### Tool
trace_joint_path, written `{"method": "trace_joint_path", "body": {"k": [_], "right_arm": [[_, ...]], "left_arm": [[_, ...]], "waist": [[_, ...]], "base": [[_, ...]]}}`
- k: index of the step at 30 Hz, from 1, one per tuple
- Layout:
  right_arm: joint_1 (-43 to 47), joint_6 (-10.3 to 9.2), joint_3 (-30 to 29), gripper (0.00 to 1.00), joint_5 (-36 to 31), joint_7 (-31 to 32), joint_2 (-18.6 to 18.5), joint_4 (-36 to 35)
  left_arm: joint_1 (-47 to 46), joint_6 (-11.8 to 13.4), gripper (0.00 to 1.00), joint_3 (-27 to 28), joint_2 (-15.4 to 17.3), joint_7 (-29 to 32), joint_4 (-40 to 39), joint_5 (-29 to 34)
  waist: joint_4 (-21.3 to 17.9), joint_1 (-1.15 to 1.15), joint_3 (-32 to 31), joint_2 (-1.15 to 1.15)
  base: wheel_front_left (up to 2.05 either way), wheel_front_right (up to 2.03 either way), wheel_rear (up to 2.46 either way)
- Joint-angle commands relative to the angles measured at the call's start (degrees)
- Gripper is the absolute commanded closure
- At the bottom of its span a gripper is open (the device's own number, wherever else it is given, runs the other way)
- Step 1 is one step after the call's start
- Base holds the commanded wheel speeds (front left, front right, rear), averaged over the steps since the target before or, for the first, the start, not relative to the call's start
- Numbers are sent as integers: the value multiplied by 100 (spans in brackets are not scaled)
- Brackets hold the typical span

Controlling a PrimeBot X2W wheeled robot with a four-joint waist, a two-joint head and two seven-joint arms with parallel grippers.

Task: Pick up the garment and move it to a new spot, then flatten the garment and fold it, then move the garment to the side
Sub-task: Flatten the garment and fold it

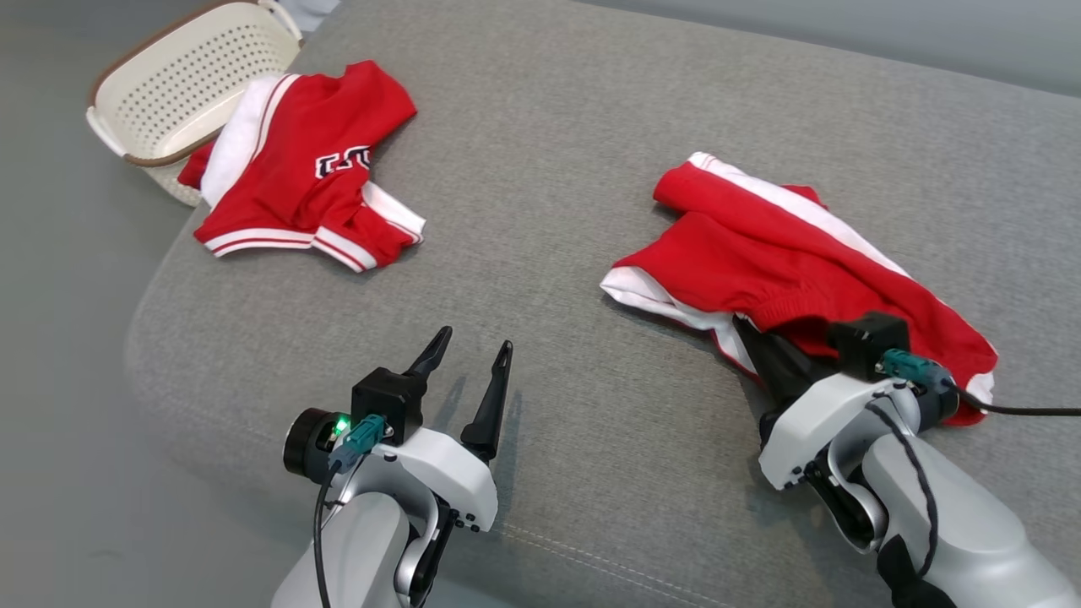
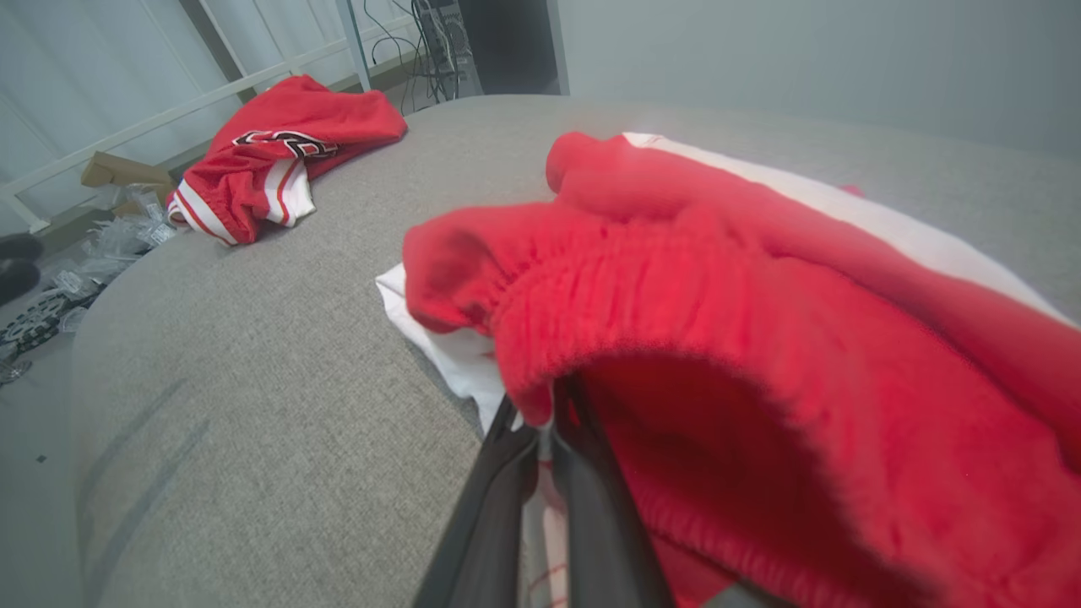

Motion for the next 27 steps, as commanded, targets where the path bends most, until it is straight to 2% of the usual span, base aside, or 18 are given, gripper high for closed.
{"method": "trace_joint_path", "body": {"k": [1, 10, 16, 18, 19, 20, 21, 27], "right_arm": [[-6, 0, 25, 100, 140, -77, 0, -239], [-46, 0, 913, 100, 1922, -23, -766, -1252], [-145, 0, 1368, 100, 2749, -46, -938, -1695], [-248, 0, 1763, 61, 2998, 81, -1000, -1789], [-284, 0, 1895, 53, 3070, 132, -1012, -1785], [-330, 0, 2036, 29, 3108, 188, -1024, -1764], [-387, 0, 2163, 0, 3121, 198, -1030, -1743], [-630, 0, 2658, 0, 3314, 91, -981, -1632]], "left_arm": [[-6, 14, 0, 191, 82, -34, -116, -29], [-80, -126, 0, 143, 82, -34, -51, -98], [-132, -365, 0, -272, 82, -34, 80, -307], [-158, -534, 0, -578, 82, -34, 204, -503], [-173, -568, 0, -678, 82, -34, 241, -557], [-190, -582, 0, -749, 82, -34, 260, -616], [-208, -585, 0, -812, 82, -34, 275, -664], [-268, -534, 0, -1076, 82, -34, 273, -817]], "waist": [[-123, 0, -35, 0], [-978, 0, -216, 0], [-1406, 0, -275, 0], [-1519, 0, -270, 0], [-1538, 0, -265, 0], [-1549, 0, -256, 0], [-1554, 0, -244, 0], [-1459, 0, -177, 0]], "base": [[0, 0, 0], [0, 0, 0], [0, 0, 0], [0, 0, 0], [0, 0, 0], [0, 0, 0], [0, 0, 0], [0, 0, 0]]}}
